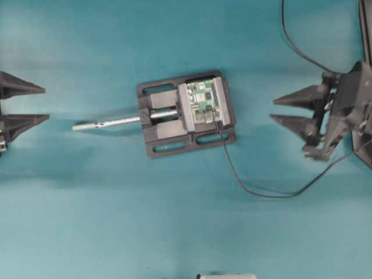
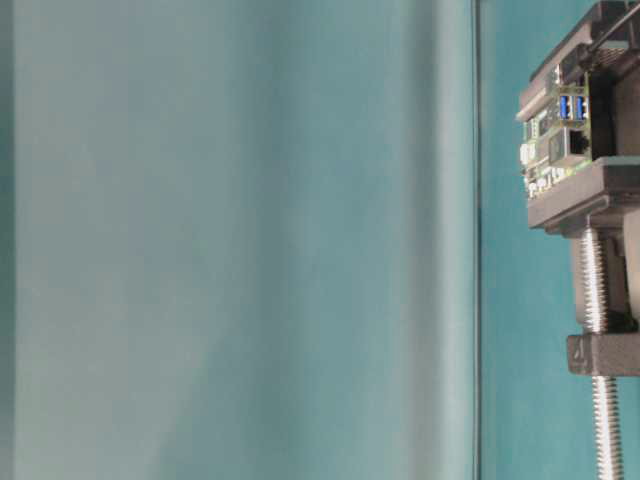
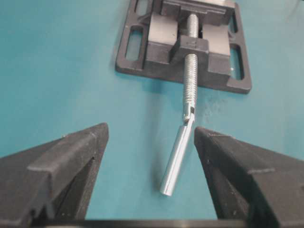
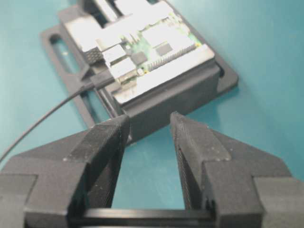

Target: Insert the USB into the fixed PCB.

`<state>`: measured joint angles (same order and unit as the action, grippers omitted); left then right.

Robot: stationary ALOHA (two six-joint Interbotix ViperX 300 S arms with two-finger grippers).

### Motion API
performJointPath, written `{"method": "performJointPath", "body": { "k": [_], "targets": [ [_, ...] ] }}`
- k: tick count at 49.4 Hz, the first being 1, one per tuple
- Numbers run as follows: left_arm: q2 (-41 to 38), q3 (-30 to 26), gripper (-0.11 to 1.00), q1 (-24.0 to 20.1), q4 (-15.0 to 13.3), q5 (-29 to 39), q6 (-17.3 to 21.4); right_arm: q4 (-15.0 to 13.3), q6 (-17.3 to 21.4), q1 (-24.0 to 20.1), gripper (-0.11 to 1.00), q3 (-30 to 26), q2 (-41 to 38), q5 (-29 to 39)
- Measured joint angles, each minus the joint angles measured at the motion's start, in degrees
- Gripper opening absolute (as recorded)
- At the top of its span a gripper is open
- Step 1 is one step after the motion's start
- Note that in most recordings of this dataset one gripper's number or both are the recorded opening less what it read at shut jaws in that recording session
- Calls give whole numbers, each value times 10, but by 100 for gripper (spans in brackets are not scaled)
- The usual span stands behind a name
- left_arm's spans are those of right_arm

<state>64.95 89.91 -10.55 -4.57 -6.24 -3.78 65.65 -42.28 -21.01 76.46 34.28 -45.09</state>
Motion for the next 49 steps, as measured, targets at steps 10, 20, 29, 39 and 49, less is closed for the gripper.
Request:
{"method": "performJointPath", "body": {
  "k": [10, 20, 29, 39, 49],
  "targets": [
    [0, -1, 89, -1, 0, 0, 0, -75, -27, 70, 46, 54, 90, 89],
    [0, -1, 89, 0, -1, 1, 0, -111, -53, 78, 46, 97, 178, 103],
    [0, -1, 89, 0, 0, 1, 0, -113, -55, 78, 46, 122, 234, 134],
    [0, -1, 89, 0, 0, 0, 0, -113, -55, 78, 46, 132, 239, 158],
    [0, 0, 89, -1, 0, 0, 0, -113, -55, 78, 46, 134, 240, 161]
  ]
}}
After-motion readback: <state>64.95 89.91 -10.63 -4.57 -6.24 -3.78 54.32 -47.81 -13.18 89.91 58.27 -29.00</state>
